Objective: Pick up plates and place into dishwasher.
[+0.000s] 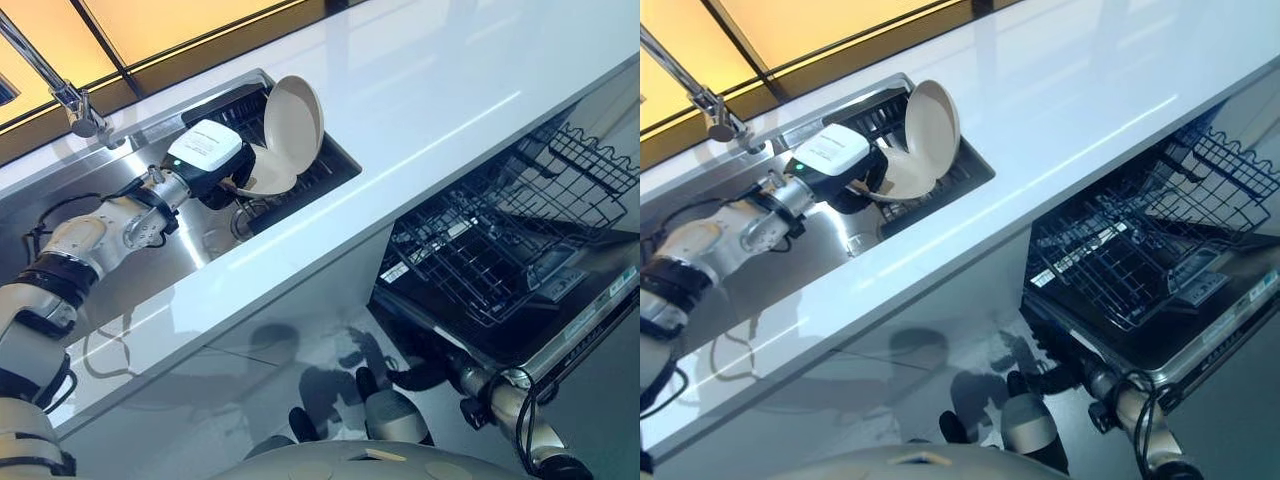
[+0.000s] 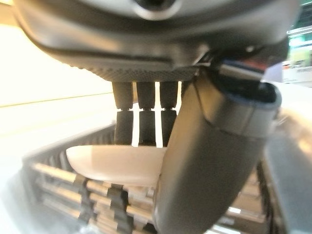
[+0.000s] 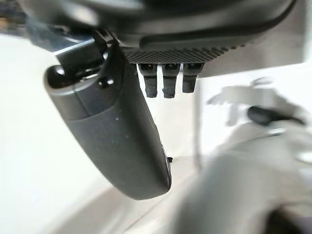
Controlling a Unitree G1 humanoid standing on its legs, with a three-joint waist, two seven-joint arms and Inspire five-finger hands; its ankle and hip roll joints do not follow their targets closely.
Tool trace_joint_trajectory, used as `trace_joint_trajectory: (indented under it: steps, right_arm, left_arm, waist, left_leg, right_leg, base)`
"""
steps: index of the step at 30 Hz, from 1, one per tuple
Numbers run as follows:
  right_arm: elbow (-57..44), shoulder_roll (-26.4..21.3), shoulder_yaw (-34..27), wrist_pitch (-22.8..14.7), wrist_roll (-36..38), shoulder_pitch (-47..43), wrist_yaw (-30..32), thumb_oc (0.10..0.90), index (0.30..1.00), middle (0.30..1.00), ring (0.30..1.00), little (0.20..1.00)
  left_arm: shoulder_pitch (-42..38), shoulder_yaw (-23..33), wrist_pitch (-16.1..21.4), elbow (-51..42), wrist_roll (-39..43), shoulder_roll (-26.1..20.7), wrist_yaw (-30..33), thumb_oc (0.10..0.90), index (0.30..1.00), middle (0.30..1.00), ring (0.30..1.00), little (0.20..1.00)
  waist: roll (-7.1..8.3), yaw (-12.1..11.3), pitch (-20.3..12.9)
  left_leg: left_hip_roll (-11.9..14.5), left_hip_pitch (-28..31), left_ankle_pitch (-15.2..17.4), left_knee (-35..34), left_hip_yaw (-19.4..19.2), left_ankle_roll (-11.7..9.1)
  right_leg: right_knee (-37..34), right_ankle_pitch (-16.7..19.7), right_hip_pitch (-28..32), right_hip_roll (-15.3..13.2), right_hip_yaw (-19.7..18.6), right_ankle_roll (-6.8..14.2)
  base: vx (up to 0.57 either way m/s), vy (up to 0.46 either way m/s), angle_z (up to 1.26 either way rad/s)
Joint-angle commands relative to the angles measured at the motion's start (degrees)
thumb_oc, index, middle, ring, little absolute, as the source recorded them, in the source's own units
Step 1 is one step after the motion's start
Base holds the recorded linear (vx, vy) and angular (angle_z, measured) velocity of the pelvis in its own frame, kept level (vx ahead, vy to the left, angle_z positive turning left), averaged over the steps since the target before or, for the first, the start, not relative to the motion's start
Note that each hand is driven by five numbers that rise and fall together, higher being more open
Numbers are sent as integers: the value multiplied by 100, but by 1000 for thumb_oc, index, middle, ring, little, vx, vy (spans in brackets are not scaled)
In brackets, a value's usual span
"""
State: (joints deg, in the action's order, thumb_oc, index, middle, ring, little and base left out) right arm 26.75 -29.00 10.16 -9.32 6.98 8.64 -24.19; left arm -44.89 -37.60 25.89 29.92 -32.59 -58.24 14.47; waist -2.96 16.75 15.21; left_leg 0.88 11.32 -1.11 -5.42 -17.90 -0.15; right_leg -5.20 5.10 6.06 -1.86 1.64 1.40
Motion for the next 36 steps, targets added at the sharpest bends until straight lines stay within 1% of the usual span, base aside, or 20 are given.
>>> trace_joint_trajectory:
  steps: [1, 2, 4, 8, 11, 12, 15, 16, 17, 18, 20, 23, 25, 27, 29, 30, 31, 33, 35, 36]
  right_arm:
    - [-375, -336, -386, -67, 685, 198, -482, 800, 900, 900, 900, 900]
    - [-627, -452, -602, 12, 961, 238, -779, 800, 900, 900, 900, 900]
    - [-839, -511, -757, 90, 1093, 271, -957, 800, 900, 900, 900, 900]
    - [-1198, -664, -1097, 82, 981, 325, -1143, 800, 900, 900, 900, 900]
    - [-1402, -796, -1262, 150, 744, 341, -1179, 800, 900, 900, 900, 900]
    - [-1515, -968, -1396, 221, 606, 360, -1213, 800, 900, 900, 900, 900]
    - [-1604, -1103, -1521, 302, 569, 382, -1211, 800, 900, 900, 900, 900]
    - [-1724, -1304, -1766, 387, 665, 410, -1205, 800, 900, 900, 900, 900]
    - [-1795, -1384, -1940, 405, 750, 422, -1185, 800, 900, 900, 900, 900]
    - [-1814, -1415, -2007, 416, 827, 426, -1165, 800, 900, 900, 900, 900]
    - [-1903, -1456, -2342, 481, 999, 450, -1199, 800, 900, 900, 900, 900]
    - [-1968, -1422, -2652, 455, 1017, 541, -1174, 800, 900, 900, 900, 900]
    - [-2008, -1445, -2919, 348, 1036, 640, -1020, 800, 900, 900, 900, 900]
    - [-2007, -1457, -3106, 248, 1109, 698, -927, 800, 900, 900, 900, 900]
    - [-2015, -1453, -3321, 40, 1244, 710, -486, 800, 900, 900, 900, 900]
    - [-2009, -1453, -3373, 15, 1280, 696, -372, 800, 900, 900, 900, 900]
    - [-2022, -1416, -3461, -157, 1329, 687, -84, 800, 900, 900, 900, 900]
    - [-2082, -1310, -3614, -339, 1393, 657, 249, 800, 900, 900, 900, 900]
    - [-2291, -1119, -3814, -739, 1415, 640, 751, 800, 900, 900, 900, 900]
    - [-2325, -1085, -3835, -814, 1420, 637, 828, 800, 900, 900, 900, 900]
  left_arm:
    - [-292, 716, 132, 70, 592, -416, 482, 100, 300, 300, 300, 200]
    - [-234, 795, 272, 118, 714, -470, 506, 100, 300, 300, 300, 200]
    - [-125, 929, 358, 103, 765, -481, 517, 100, 300, 300, 300, 200]
    - [223, 1379, 479, 30, 962, -509, 473, 100, 300, 300, 300, 200]
    - [466, 1655, 487, -58, 960, -537, 459, 100, 300, 300, 300, 200]
    - [607, 1819, 529, -65, 1008, -593, 461, 100, 300, 300, 300, 200]
    - [704, 1941, 522, -125, 1061, -652, 414, 100, 300, 300, 300, 200]
    - [884, 2121, 534, -228, 1241, -754, 395, 100, 300, 300, 300, 200]
    - [999, 2275, 579, -253, 1324, -779, 373, 100, 300, 300, 300, 200]
    - [1039, 2328, 609, -258, 1369, -792, 374, 100, 300, 300, 300, 200]
    - [1258, 2671, 663, -404, 1694, -812, 210, 100, 300, 300, 300, 200]
    - [1512, 3045, 691, -571, 1924, -761, 90, 100, 300, 300, 300, 200]
    - [1778, 3366, 703, -700, 1957, -722, 167, 100, 300, 300, 300, 200]
    - [1889, 3520, 660, -763, 2022, -721, 231, 100, 300, 300, 300, 200]
    - [2002, 3712, 646, -852, 2289, -682, 271, 100, 300, 300, 300, 200]
    - [2013, 3744, 641, -872, 2332, -667, 273, 100, 300, 300, 300, 200]
    - [2033, 3811, 612, -973, 2447, -632, 249, 100, 300, 300, 300, 200]
    - [2060, 3926, 585, -1146, 2570, -567, 185, 100, 300, 300, 300, 200]
    - [2131, 4093, 482, -1499, 2790, -461, 9, 100, 300, 300, 300, 200]
    - [2151, 4120, 476, -1547, 2820, -441, -19, 100, 300, 300, 300, 200]
  waist:
    - [52, -28, -566]
    - [79, -30, -597]
    - [101, -31, -627]
    - [132, -47, -695]
    - [141, -63, -734]
    - [148, -65, -754]
    - [149, -66, -766]
    - [154, -65, -776]
    - [151, -55, -779]
    - [151, -52, -780]
    - [147, -43, -808]
    - [147, -27, -846]
    - [146, -4, -878]
    - [151, 12, -896]
    - [147, 25, -920]
    - [145, 29, -925]
    - [142, 36, -937]
    - [128, 51, -952]
    - [95, 65, -976]
    - [90, 65, -977]
  left_leg:
    - [-261, -16, 509, 55, -150, 92]
    - [-249, -8, 504, 44, -126, 88]
    - [-242, -5, 500, 42, -114, 84]
    - [-230, 9, 508, 42, -91, 78]
    - [-228, 13, 507, 42, -76, 73]
    - [-222, 17, 500, 42, -83, 69]
    - [-216, 22, 496, 42, -86, 63]
    - [-211, 25, 490, 42, -88, 60]
    - [-208, 29, 491, 42, -94, 60]
    - [-206, 30, 492, 42, -95, 59]
    - [-207, 22, 501, 42, -100, 63]
    - [-208, 3, 503, 42, -99, 61]
    - [-212, -10, 501, 42, -106, 64]
    - [-215, -16, 505, 42, -104, 69]
    - [-221, -25, 514, 42, -94, 79]
    - [-222, -26, 518, 42, -92, 83]
    - [-226, -32, 523, 42, -93, 90]
    - [-230, -36, 531, 42, -94, 99]
    - [-240, -52, 543, 42, -83, 116]
    - [-242, -52, 545, 42, -82, 118]
  right_leg:
    - [162, -243, -216, 71, 142, 638]
    - [170, -258, -205, 91, 142, 623]
    - [166, -264, -192, 107, 134, 612]
    - [160, -277, -168, 130, 121, 598]
    - [154, -286, -152, 145, 104, 591]
    - [149, -283, -145, 151, 100, 585]
    - [147, -282, -137, 155, 101, 579]
    - [151, -284, -132, 162, 96, 568]
    - [159, -292, -131, 164, 89, 564]
    - [162, -291, -131, 165, 88, 562]
    - [174, -307, -143, 172, 72, 560]
    - [181, -312, -167, 177, 46, 562]
    - [193, -313, -193, 184, 20, 556]
    - [194, -313, -202, 188, -4, 555]
    - [205, -321, -217, 199, -33, 551]
    - [207, -324, -220, 203, -41, 549]
    - [209, -327, -228, 210, -56, 549]
    - [219, -330, -241, 214, -82, 553]
    - [221, -335, -266, 226, -129, 552]
    - [223, -336, -268, 227, -135, 553]
  base:
    - [-32, -65, 8]
    - [-23, -44, 5]
    - [-22, -50, 3]
    - [-17, -29, 0]
    - [0, 0, 0]
    - [0, 0, 0]
    - [0, 0, 0]
    - [0, 0, 0]
    - [0, 0, 0]
    - [0, 0, 0]
    - [0, 0, 0]
    - [-5, 17, -2]
    - [-9, 39, -3]
    - [-1, 36, -9]
    - [2, 40, -11]
    - [1, 38, -6]
    - [1, 33, -5]
    - [4, 45, -3]
    - [3, 55, -3]
    - [3, 53, -7]
